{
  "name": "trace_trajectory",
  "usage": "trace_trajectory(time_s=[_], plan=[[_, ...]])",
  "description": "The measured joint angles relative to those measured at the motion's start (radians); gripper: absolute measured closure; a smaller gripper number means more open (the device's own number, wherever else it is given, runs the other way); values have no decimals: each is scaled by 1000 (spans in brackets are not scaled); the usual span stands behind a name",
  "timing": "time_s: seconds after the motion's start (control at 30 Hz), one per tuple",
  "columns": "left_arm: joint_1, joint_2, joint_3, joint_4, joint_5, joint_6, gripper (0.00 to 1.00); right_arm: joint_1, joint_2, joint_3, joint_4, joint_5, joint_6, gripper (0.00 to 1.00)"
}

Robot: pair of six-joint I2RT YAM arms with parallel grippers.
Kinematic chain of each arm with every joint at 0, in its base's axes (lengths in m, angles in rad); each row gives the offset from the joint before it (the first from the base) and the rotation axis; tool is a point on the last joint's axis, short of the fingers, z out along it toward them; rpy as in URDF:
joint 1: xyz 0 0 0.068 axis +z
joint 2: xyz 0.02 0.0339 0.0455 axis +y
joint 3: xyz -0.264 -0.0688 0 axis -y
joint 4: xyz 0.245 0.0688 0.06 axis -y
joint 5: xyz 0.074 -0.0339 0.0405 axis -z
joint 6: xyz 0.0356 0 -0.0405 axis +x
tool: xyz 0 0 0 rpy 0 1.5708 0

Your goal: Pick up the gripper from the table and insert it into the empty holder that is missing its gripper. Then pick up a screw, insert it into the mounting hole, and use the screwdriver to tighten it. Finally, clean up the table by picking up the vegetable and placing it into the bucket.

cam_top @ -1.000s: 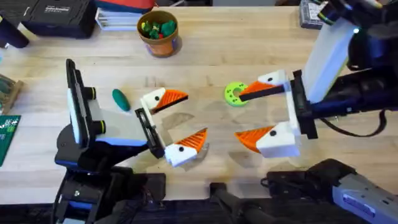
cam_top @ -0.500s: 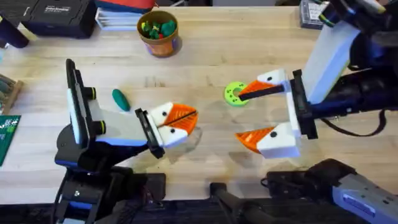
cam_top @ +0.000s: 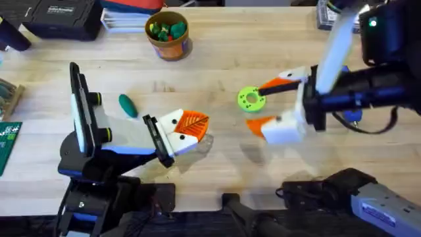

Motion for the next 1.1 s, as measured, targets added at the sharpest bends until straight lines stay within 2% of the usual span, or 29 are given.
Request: trace_trajectory(time_s=[0.1, 0.23, 0.47, 0.5, 0.53, 0.77, 1.1], plan=[[0, 0, 0, 0, 0, 0, 996, -65, 44, 0, 28, 71, 76, 7], [0, 0, 0, 0, 0, 0, 996, -222, 103, 0, 89, 158, 155, 8], [0, 0, 0, 0, 0, 0, 996, -530, 160, 1, 109, 339, 203, 8], [0, 0, 0, 0, 0, 0, 996, -639, 215, 18, 98, 384, 205, 8], [0, 0, 0, 0, 0, 0, 996, -669, 239, 33, 96, 394, 202, 7], [0, 0, 0, 0, 0, 0, 996, -794, 406, 161, 102, 496, 132, 8], [0, 0, 0, 0, 0, 0, 996, -821, 581, 170, 100, 638, -45, 7]])
